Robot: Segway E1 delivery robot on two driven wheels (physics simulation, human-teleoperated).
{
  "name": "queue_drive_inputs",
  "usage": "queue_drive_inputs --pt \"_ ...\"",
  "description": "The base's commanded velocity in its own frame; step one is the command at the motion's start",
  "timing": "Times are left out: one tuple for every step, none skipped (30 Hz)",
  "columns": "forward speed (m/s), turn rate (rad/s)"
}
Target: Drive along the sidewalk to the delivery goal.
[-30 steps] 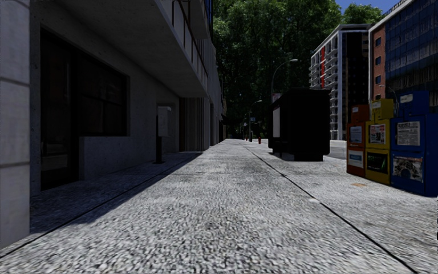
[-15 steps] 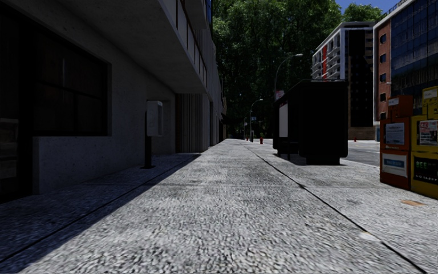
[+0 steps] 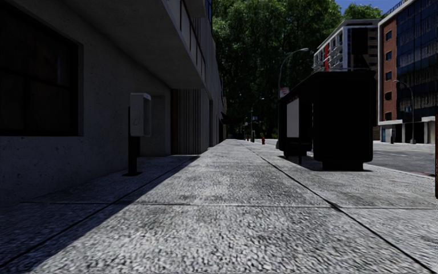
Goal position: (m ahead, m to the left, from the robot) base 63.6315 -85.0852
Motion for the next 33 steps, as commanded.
queue_drive_inputs --pt "2.0 -0.13" --pt "2.0 -0.13" --pt "2.0 -0.22" --pt "2.0 -0.29" --pt "2.0 -0.32" --pt "2.0 -0.32" --pt "2.0 -0.32" --pt "2.0 -0.32" --pt "2.0 -0.27" --pt "2.0 -0.21" --pt "2.0 -0.21" --pt "2.0 -0.12" --pt "2.0 -0.06" --pt "2.0 0.0" --pt "2.0 0.0" --pt "2.0 0.0" --pt "2.0 0.0" --pt "2.0 0.0" --pt "2.0 0.0" --pt "2.0 0.0" --pt "2.0 0.0" --pt "2.0 0.0" --pt "2.0 0.0" --pt "2.0 0.0" --pt "2.0 0.0" --pt "2.0 0.0" --pt "2.0 0.0" --pt "2.0 -0.07" --pt "2.0 -0.19" --pt "2.0 -0.25" --pt "2.0 -0.25" --pt "2.0 -0.26" --pt "2.0 -0.08"
